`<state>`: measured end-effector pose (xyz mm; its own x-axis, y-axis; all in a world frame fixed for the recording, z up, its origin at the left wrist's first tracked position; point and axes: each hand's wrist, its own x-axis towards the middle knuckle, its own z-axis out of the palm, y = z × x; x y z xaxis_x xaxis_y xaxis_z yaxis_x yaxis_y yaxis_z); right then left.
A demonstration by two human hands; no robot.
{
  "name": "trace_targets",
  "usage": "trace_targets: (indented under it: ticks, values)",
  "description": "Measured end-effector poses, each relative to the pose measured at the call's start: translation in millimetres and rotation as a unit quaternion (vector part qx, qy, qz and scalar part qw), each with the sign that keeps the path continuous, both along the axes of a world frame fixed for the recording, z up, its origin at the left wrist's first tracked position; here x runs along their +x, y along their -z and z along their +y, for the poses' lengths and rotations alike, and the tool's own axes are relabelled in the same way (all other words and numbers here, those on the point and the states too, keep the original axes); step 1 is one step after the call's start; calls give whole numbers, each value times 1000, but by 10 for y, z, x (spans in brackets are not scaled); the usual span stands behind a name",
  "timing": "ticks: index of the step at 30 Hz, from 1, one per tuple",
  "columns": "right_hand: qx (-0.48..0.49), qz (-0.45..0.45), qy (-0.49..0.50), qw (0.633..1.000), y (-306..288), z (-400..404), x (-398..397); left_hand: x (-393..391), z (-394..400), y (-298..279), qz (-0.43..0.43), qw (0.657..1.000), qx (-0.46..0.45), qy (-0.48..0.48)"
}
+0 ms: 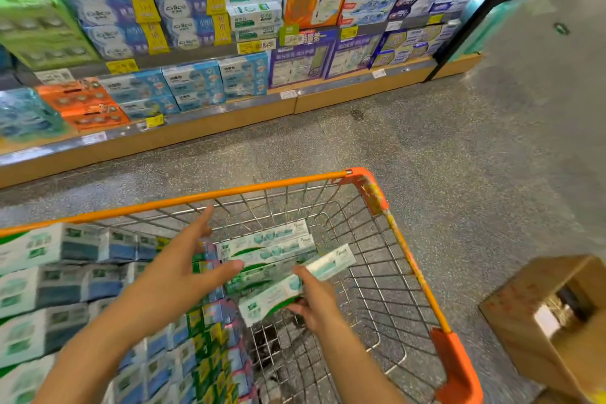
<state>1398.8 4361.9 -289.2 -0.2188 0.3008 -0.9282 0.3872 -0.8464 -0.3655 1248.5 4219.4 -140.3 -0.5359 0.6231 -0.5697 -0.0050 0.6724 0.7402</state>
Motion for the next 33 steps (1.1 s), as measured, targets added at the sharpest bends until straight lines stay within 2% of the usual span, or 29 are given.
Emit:
trace_targets:
  ticks: [5, 11, 17, 19, 22, 23, 24, 27, 30, 33]
  values:
    - [-46, -85, 0, 995, 638, -105, 41, -50, -21, 31, 5, 1000, 23, -16]
    - [-72, -72, 26, 994, 911, -286, -144, -133, -131, 141, -9, 998, 43, -34]
    - [-77, -53, 45, 995, 930, -270, -229, -223, -138, 191, 11, 999, 30, -29]
    - [-82, -46, 0, 996, 915, -275, -153, -225, -135, 169, 14, 999, 33, -25]
    - [-57, -82, -158, 982, 687, -252, -101, -188, -127, 75, 29, 998, 46, -12]
    - [-10, -108, -223, 969, 511, -225, -142, -168, -123, 19, 37, 998, 52, -9]
    - [81, -118, -284, 948, 293, -183, -208, -152, -126, -51, 47, 997, 60, -7]
    - [359, -52, -371, 855, -620, 18, -390, -106, -183, -383, 68, 993, 94, 3]
    - [561, 16, -394, 728, -1809, 216, -279, -31, -219, -875, 117, 985, 123, 24]
    - [739, 28, -309, 598, -2818, 274, 210, 158, -121, -1318, 168, 968, 176, 64]
